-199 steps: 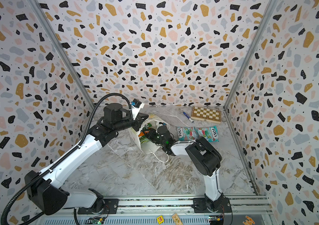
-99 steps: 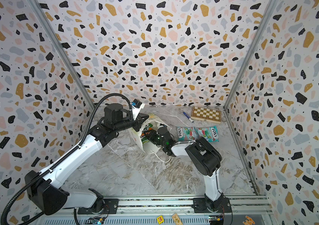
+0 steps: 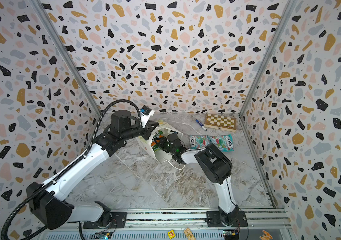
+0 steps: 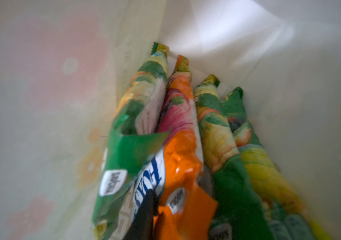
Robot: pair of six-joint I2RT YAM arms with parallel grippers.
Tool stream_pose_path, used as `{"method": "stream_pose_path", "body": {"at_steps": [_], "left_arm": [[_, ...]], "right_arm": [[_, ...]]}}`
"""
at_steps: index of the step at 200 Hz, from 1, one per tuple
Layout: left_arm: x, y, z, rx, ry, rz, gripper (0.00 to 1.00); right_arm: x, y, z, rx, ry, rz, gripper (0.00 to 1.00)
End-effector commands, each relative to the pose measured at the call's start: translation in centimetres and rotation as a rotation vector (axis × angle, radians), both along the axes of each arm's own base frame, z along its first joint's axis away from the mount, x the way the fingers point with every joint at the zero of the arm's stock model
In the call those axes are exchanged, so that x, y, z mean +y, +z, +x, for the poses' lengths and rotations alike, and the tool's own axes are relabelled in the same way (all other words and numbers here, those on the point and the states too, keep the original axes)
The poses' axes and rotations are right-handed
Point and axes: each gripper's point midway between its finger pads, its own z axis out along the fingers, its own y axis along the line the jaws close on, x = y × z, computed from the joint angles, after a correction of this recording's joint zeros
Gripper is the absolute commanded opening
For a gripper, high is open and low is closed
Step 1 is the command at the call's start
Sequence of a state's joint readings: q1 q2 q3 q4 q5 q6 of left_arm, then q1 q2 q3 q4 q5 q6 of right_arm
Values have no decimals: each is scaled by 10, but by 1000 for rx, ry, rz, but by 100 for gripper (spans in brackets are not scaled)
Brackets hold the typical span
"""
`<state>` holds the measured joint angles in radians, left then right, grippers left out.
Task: Take the snacks out of the paper bag
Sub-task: Pick up the snack from the paper bag.
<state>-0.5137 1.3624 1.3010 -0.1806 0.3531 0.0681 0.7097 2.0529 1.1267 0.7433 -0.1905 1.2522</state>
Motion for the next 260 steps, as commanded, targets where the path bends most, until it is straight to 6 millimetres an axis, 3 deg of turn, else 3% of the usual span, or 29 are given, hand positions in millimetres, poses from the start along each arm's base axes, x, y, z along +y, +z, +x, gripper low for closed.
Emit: {"method": "stream_pose_path", "body": {"at_steps": [1, 55, 137, 214, 260], "left_arm": [[5, 33, -6, -108, 8, -42, 0], [30, 23, 20, -98, 212, 14, 0], [35, 2, 36, -51, 270, 87, 0], [39, 0, 38, -54, 294, 103, 0], [41, 2, 38, -59, 302, 105, 0]], "right_arm": [[-11, 10, 16, -28, -41, -17, 0], [-23, 40, 0, -141, -1, -81, 0], [-44, 93, -23, -314, 23, -143, 0], [-49, 162, -41, -483, 57, -123, 0], [-53, 221, -60, -612, 90, -71, 0]]}}
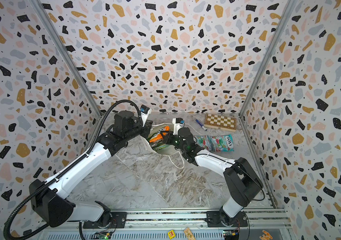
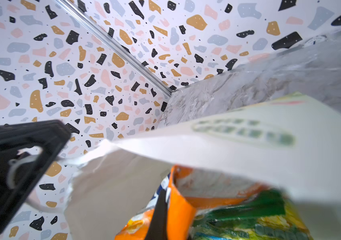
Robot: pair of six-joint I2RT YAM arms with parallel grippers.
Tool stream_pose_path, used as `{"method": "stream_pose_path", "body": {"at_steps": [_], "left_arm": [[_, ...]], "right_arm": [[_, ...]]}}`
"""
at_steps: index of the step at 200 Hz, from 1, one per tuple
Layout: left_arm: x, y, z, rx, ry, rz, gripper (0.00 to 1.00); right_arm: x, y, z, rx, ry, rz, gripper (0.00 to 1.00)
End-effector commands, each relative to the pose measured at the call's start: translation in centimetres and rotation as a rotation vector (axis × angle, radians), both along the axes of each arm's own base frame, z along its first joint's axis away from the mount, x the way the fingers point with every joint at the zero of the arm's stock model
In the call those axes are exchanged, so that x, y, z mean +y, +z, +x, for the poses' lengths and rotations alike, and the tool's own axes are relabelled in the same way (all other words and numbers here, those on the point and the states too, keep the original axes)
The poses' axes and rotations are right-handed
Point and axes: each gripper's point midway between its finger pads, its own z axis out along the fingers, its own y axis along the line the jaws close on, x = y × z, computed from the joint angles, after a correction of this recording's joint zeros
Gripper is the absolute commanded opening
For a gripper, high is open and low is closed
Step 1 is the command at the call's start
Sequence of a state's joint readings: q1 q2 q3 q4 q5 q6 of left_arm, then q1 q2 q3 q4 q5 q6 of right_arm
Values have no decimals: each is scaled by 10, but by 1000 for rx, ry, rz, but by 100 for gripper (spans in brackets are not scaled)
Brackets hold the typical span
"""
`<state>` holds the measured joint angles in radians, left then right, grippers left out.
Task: Take the snacks out of the paper bag
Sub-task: Pick up the snack from the paper bag, then place the snack at the middle-right of the table.
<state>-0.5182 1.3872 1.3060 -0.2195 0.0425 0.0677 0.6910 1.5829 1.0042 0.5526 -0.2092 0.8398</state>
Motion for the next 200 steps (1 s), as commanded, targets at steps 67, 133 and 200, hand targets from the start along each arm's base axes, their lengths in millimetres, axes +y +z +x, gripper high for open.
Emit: {"method": "stream_pose_path", "body": {"at_steps": [67, 133, 200], "left_arm": [[2, 22, 2, -56, 5, -12, 0], [-4, 24, -1, -53, -29, -25, 0], [-6, 29, -5, -64, -53, -40, 0]], "right_arm": [[-43, 138, -46, -295, -21, 42, 0], [-129, 146, -64, -298, -268, -151, 0], [-216, 57, -75, -82, -426, -403, 0]]}}
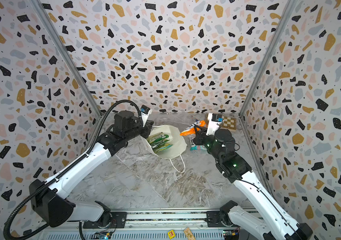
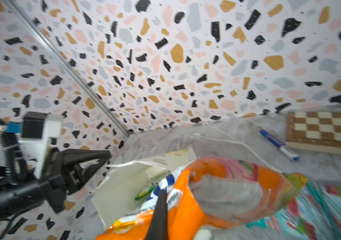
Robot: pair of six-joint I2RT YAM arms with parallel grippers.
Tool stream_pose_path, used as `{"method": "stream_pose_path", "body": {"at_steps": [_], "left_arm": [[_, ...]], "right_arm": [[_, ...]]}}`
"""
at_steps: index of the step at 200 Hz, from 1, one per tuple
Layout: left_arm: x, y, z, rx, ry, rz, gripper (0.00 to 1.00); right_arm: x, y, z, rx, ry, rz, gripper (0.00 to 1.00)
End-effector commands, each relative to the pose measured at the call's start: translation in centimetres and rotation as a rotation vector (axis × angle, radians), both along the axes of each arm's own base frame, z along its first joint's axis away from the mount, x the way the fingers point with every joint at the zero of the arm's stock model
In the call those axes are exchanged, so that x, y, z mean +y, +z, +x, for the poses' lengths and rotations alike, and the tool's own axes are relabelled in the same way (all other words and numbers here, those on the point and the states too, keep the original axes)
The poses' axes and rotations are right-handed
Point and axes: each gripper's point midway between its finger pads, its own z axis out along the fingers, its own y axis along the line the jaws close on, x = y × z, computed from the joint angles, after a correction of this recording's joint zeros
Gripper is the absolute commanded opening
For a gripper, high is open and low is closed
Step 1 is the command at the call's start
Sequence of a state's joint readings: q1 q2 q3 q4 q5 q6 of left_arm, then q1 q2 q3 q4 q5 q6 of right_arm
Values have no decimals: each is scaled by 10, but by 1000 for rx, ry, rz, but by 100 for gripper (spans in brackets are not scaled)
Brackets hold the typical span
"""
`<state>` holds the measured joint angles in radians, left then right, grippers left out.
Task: Take the snacks out of the paper bag
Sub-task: Place the snack at the middle-right of the table.
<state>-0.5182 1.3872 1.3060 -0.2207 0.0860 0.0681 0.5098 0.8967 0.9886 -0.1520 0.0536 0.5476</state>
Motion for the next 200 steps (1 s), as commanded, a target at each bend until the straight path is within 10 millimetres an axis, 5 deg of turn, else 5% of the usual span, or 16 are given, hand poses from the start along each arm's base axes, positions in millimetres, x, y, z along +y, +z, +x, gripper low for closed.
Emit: {"method": "stream_pose_path", "body": {"at_steps": [1, 48, 120, 200], "left_arm": [[0, 29, -1, -72, -12, -28, 0], [-1, 28, -1, -71, -13, -26, 0], [1, 28, -1, -75, -5, -21, 0], [0, 26, 0, -72, -12, -19, 0]], "right_arm": [[-26, -44, -10, 113, -60, -101, 0], [-25, -115, -14, 270, 9, -117, 0], [17, -168, -13, 395, 331, 47, 0], [-42, -246, -8, 603, 157, -86, 0]]}}
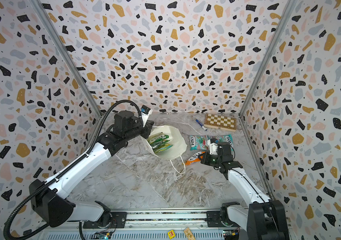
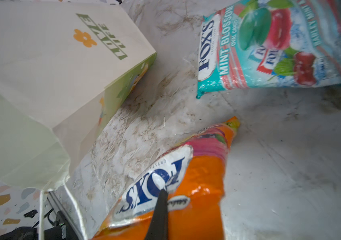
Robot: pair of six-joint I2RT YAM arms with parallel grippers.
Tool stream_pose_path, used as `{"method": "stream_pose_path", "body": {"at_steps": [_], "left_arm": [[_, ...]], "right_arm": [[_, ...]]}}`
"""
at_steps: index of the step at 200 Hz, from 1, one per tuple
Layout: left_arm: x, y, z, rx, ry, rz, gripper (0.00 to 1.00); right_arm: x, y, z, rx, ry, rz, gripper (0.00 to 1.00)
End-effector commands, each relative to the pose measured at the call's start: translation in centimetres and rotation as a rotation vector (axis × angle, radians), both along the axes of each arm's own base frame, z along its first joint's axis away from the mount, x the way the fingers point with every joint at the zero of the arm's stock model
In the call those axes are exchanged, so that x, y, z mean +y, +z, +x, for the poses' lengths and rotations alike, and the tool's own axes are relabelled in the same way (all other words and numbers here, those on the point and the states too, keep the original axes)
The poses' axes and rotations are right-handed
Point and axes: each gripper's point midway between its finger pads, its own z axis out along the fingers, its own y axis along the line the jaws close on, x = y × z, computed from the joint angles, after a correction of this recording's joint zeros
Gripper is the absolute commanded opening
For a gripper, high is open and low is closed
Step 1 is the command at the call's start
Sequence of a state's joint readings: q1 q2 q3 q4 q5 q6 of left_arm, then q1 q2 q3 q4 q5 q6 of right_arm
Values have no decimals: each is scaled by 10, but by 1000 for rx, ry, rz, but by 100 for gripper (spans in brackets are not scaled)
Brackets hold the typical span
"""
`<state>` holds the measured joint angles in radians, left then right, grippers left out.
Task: Take the snacks out of the paper bag
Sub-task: Place the snack at the middle-right of the table.
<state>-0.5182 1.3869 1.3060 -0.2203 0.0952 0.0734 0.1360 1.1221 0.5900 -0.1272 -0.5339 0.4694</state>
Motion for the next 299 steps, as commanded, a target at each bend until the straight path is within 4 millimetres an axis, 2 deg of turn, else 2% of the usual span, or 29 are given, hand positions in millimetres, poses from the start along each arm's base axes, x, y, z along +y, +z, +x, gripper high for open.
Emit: {"method": "stream_pose_path", "body": {"at_steps": [1, 21, 41, 59, 97, 107, 123, 157, 182, 211, 236, 264, 299], "left_arm": [[1, 25, 1, -68, -2, -19, 0], [0, 23, 1, -66, -2, -16, 0], [0, 23, 1, -65, -2, -17, 0], [0, 21, 2, -61, -4, -14, 0], [-1, 21, 2, -61, -7, -15, 0], [-1, 21, 1, -59, -11, -17, 0], [-2, 22, 1, -60, -16, -19, 0], [-6, 25, -4, -66, -46, -29, 0], [-9, 27, -8, -72, -72, -36, 0], [-14, 30, -13, -76, -109, -51, 0], [-20, 31, -17, -67, -142, -73, 0], [-27, 34, -23, -59, -185, -99, 0], [-33, 37, -27, -53, -205, -124, 0]], "right_arm": [[-15, -10, -2, 4, -17, -108, 0], [-22, -16, -5, 20, -39, -149, 12], [-35, -21, -5, 23, -91, -211, 34], [-50, -22, -3, 21, -150, -277, 46], [-80, -11, 1, -12, -291, -392, 56], [-84, -6, 1, -27, -317, -401, 57], [-79, 5, 3, -72, -315, -368, 58], [-33, 39, 6, -210, -145, -146, 59], [2, 68, 4, -294, -14, -54, 59], [49, 102, -7, -371, 159, 70, 59], [85, 122, -17, -415, 274, 158, 59], [121, 130, -24, -423, 358, 221, 59], [165, 123, -28, -397, 433, 253, 59]]}}
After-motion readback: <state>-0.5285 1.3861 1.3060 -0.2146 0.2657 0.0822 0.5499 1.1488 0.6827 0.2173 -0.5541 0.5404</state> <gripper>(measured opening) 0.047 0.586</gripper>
